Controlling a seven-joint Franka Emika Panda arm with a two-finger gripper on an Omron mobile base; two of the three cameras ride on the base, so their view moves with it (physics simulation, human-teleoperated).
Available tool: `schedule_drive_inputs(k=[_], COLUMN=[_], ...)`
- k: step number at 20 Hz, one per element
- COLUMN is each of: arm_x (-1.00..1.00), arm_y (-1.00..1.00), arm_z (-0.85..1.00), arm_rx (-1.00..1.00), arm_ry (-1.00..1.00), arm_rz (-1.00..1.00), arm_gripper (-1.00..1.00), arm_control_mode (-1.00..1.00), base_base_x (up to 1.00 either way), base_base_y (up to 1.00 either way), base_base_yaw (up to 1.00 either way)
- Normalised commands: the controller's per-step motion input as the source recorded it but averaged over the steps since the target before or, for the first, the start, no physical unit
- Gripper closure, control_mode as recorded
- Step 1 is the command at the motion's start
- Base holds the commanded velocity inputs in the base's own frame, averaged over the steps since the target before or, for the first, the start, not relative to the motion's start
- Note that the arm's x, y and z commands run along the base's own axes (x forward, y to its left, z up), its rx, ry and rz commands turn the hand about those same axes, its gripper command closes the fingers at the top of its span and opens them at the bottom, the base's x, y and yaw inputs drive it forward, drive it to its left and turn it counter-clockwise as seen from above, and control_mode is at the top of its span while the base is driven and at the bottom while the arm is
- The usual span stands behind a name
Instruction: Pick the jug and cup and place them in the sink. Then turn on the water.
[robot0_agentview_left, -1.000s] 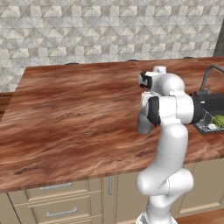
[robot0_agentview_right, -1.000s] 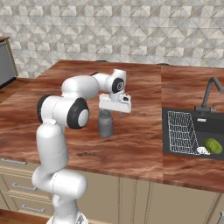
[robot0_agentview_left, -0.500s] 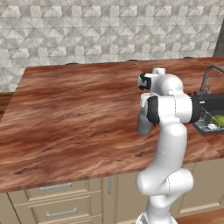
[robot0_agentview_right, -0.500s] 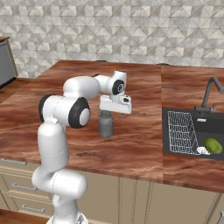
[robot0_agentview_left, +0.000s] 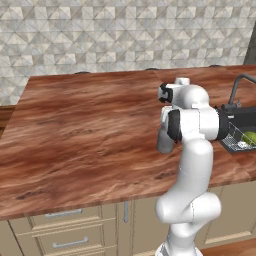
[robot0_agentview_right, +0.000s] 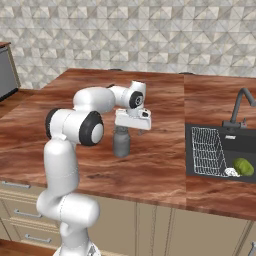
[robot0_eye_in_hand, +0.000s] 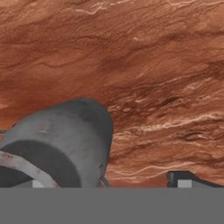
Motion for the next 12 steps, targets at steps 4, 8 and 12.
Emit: schedule_drive_inputs(k=[4, 8, 12], arm_x=[0.00, 0.00, -0.08], arm_y=[0.03, 0.13, 0.20], arm_z=[-0.33, -0.34, -0.20], arm_rx=[0.00, 0.00, 0.00], arm_ry=[-0.06, -0.06, -0.01], arm_rz=[0.00, 0.00, 0.00], arm_gripper=[-1.00, 1.00, 1.00], arm_control_mode=[-1.00, -1.00, -1.00], base_base_x=[0.00, 0.00, 0.00], base_base_y=[0.00, 0.00, 0.00], base_base_yaw=[0.00, 0.00, 0.00])
